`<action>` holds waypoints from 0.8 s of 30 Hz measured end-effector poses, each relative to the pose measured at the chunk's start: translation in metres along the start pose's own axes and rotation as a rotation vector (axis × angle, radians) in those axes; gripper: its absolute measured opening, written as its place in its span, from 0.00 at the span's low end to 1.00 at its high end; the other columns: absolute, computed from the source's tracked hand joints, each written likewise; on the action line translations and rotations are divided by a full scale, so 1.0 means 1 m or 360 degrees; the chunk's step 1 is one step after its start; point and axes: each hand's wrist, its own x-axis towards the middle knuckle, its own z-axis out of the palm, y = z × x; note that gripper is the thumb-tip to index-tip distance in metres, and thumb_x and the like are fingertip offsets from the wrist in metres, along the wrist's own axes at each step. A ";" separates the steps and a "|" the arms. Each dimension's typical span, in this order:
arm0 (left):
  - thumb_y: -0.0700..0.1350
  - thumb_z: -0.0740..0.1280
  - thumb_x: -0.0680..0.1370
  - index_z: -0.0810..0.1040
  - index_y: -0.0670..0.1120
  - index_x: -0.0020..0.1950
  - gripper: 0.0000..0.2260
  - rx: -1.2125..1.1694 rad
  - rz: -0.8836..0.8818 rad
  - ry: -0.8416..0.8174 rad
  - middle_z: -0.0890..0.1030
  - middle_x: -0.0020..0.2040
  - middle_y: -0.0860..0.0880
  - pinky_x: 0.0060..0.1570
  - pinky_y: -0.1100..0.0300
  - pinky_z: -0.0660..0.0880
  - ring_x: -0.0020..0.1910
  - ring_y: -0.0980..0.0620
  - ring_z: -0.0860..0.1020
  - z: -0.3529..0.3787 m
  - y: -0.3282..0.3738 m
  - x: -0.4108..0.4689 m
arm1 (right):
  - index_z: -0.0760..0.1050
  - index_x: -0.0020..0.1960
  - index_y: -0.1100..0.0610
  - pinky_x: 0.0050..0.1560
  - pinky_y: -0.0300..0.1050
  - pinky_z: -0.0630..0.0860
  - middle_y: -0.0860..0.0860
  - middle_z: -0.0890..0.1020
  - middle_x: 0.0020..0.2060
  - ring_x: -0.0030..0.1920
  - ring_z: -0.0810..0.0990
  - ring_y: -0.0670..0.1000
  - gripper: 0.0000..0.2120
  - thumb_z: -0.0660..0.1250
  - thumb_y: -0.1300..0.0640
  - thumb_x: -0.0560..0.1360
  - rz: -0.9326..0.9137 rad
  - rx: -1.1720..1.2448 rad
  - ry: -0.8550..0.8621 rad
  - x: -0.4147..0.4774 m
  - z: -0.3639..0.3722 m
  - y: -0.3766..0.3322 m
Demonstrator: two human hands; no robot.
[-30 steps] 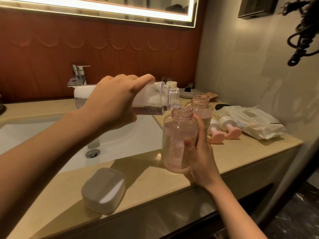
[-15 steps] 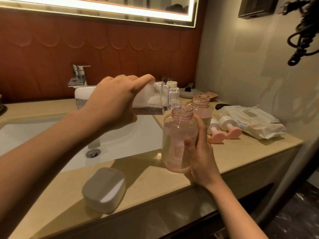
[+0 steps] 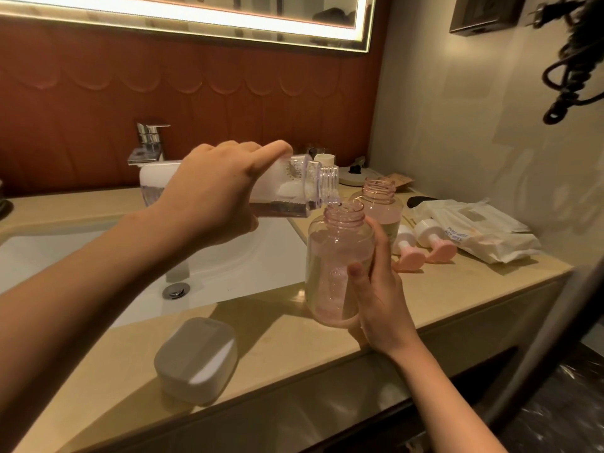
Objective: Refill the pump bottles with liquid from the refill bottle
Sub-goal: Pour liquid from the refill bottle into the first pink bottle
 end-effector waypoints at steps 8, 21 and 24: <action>0.38 0.76 0.64 0.66 0.48 0.69 0.35 0.0004 -0.0006 -0.0020 0.79 0.53 0.44 0.43 0.53 0.70 0.49 0.43 0.76 -0.001 0.001 0.000 | 0.49 0.71 0.33 0.64 0.52 0.71 0.42 0.67 0.70 0.68 0.69 0.45 0.35 0.50 0.23 0.67 -0.0002 -0.0009 0.0000 0.000 0.000 0.001; 0.39 0.76 0.64 0.66 0.48 0.69 0.35 0.0010 0.0002 -0.0031 0.79 0.54 0.44 0.44 0.53 0.70 0.50 0.43 0.76 -0.003 0.002 0.001 | 0.50 0.72 0.34 0.64 0.56 0.71 0.43 0.67 0.70 0.68 0.69 0.45 0.36 0.51 0.23 0.67 0.0005 -0.0007 0.0003 0.000 0.001 0.001; 0.39 0.76 0.64 0.66 0.48 0.69 0.36 0.0009 -0.0009 -0.0033 0.79 0.54 0.44 0.45 0.53 0.70 0.50 0.44 0.76 -0.002 0.001 0.000 | 0.50 0.72 0.34 0.63 0.56 0.72 0.42 0.67 0.70 0.67 0.70 0.45 0.36 0.51 0.23 0.68 -0.0002 -0.0006 0.0000 0.000 0.000 0.001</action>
